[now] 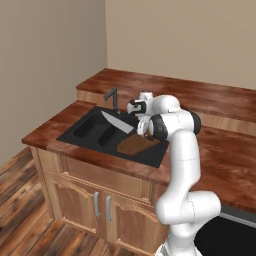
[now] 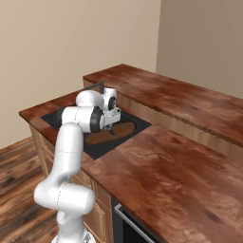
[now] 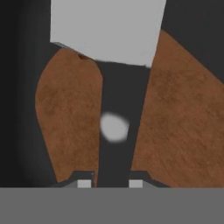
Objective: Move the cutting board and knife to the sink. Then move spray from the cabinet to the counter.
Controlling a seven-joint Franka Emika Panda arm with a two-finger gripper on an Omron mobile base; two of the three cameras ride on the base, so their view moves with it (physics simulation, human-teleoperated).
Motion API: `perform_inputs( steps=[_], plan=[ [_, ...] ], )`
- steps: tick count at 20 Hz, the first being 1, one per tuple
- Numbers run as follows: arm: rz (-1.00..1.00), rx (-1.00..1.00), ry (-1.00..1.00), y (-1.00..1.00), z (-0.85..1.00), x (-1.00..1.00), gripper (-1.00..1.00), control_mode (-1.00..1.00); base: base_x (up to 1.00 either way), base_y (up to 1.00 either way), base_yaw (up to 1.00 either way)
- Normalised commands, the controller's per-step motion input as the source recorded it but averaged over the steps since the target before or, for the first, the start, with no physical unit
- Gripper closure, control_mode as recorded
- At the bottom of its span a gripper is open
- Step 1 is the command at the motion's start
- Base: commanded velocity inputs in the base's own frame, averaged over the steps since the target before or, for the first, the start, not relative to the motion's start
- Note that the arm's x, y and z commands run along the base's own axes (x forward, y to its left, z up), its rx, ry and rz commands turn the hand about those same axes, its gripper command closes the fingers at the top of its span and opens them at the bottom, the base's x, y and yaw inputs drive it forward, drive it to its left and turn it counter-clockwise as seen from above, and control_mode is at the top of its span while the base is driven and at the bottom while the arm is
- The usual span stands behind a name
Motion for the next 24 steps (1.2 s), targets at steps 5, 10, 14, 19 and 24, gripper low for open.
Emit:
perform_inputs(
  steps=[5,10,14,19,24],
  plan=[
    [0.0,0.0,0.0,-0.01,0.0,0.0,-1.0,-1.0,0.0,0.0,0.0],
    [0.0,0.0,0.0,0.0,0.0,0.0,-1.0,-1.0,0.0,0.0,0.0],
    [0.0,0.0,0.0,0.0,0.0,0.0,-1.0,-1.0,0.0,0.0,0.0],
    [0.0,0.0,0.0,-0.04,0.16,0.0,-1.0,-1.0,0.0,0.0,0.0],
    [0.0,0.0,-0.1,-0.14,0.38,-0.1,-1.0,-1.0,0.0,0.0,0.0]
  ],
)
